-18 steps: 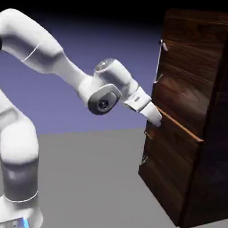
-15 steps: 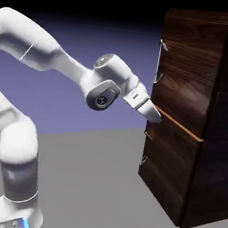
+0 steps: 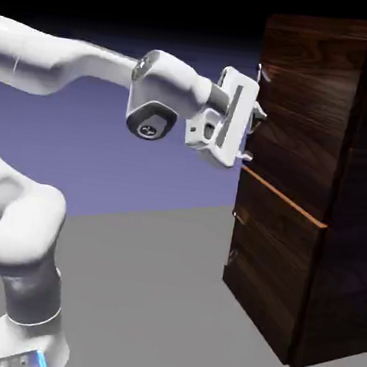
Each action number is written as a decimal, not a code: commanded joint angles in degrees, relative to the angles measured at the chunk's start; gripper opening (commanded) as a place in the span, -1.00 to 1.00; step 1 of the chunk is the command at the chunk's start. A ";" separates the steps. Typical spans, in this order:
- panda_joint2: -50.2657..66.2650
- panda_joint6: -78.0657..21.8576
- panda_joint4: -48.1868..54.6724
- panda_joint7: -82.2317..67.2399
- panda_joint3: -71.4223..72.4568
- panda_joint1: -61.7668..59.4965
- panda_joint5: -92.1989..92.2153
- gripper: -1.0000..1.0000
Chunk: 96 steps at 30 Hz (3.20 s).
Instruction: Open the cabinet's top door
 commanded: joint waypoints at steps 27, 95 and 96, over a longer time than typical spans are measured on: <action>-17.36 -3.62 11.52 51.54 29.19 -25.93 67.29 0.00; 21.71 -118.98 25.71 31.30 -63.49 1.24 8.29 -1.00; 23.78 -121.19 27.64 30.38 -64.81 2.12 7.95 -1.00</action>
